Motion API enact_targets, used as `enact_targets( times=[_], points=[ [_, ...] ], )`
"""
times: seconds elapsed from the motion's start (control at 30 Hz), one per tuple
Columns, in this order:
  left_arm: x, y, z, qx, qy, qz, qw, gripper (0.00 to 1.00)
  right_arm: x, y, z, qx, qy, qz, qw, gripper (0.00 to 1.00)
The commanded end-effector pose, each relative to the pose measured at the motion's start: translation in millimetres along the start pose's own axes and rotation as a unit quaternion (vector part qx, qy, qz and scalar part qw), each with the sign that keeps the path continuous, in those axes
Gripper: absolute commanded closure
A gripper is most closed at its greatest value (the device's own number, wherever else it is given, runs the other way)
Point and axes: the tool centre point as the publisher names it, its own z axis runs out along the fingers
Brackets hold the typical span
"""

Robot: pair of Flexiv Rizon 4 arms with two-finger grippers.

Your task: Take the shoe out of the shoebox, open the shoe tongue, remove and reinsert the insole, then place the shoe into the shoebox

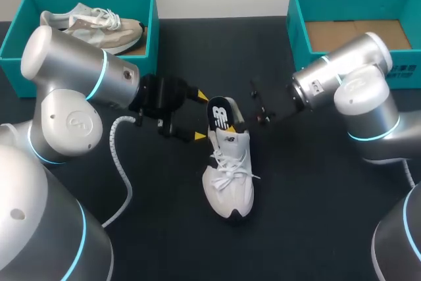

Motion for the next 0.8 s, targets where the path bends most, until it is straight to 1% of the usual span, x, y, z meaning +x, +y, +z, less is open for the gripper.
enact_targets(
  times=[0.03,0.17,0.27,0.43,0.47,0.5,0.53,0.67,0.8],
  points=[
    [0.6,-0.5,0.3,-0.002,0.0,0.0,1.0,0.0,8.1,6.3,-10.0,0.002,-0.014,-0.006,1.0,0.67],
    [0.6,-0.5,0.3,-0.002,0.0,0.0,1.0,0.0,5.3,16.3,-15.1,0.003,-0.021,-0.02,1.0,0.69],
    [0.6,-0.5,0.3,-0.002,0.0,0.0,1.0,0.0,1.3,22.7,-17.3,0.007,-0.021,-0.027,0.999,0.67],
    [0.6,-0.5,0.3,-0.002,0.0,0.0,1.0,0.0,-6.4,28.3,-17.4,0.014,-0.019,-0.031,0.999,0.71],
    [0.6,-0.5,0.3,-0.002,0.0,0.0,1.0,0.0,-7.3,29.0,-17.4,0.014,-0.019,-0.032,0.999,0.72],
    [0.6,-0.5,0.3,-0.002,0.0,0.0,1.0,0.0,-8.3,29.5,-17.3,0.014,-0.018,-0.032,0.999,0.84],
    [0.6,-0.5,0.3,-0.002,0.0,0.0,1.0,0.0,-9.4,29.8,-17.2,0.017,-0.018,-0.029,0.999,0.99],
    [0.6,-0.5,0.3,-0.002,0.0,0.0,1.0,0.0,-11.2,30.7,-17.9,0.018,-0.018,-0.003,1.0,1.0],
    [0.6,-0.5,0.3,-0.002,0.0,0.0,1.0,0.0,-9.2,34.6,-20.9,0.007,-0.014,0.028,0.999,1.0]
  ],
)
